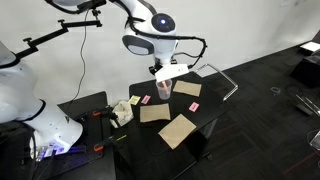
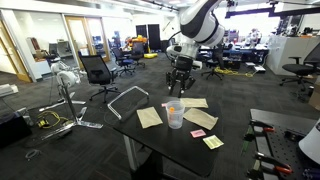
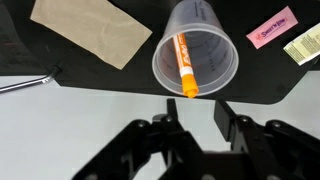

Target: Take the orange marker out of the clear cup

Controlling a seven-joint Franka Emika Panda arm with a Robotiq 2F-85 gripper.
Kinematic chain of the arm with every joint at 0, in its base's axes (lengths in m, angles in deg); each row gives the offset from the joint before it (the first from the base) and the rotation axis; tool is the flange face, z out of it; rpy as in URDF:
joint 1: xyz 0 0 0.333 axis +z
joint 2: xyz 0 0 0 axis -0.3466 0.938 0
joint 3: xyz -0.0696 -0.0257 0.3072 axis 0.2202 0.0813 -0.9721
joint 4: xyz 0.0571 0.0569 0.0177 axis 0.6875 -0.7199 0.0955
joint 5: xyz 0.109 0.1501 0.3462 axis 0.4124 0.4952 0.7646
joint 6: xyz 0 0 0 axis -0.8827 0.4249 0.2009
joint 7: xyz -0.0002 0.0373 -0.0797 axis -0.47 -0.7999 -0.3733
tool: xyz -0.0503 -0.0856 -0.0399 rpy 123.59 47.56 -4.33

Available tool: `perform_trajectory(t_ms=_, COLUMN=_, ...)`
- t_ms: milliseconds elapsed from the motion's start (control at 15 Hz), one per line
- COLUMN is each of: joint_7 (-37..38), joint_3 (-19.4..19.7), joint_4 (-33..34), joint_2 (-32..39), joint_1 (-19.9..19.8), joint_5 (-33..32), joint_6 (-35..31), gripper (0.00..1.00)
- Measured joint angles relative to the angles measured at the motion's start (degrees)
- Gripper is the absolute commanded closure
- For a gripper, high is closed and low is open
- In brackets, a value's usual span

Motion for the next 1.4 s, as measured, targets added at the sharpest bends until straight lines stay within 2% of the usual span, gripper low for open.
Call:
perform_trajectory(t_ms=200, joint_7=0.0, joint_3=-0.6, joint_4=0.12, joint_2=0.83, joint_1=-0.51, joint_5=0.0, joint_6=-0.68, gripper=0.54)
perform_trajectory(t_ms=1400, joint_7=0.0, joint_3=-2.49, joint_4=1.01, joint_2=5.76, joint_1=-2.54, joint_5=0.0, joint_6=-0.77, gripper=0.6)
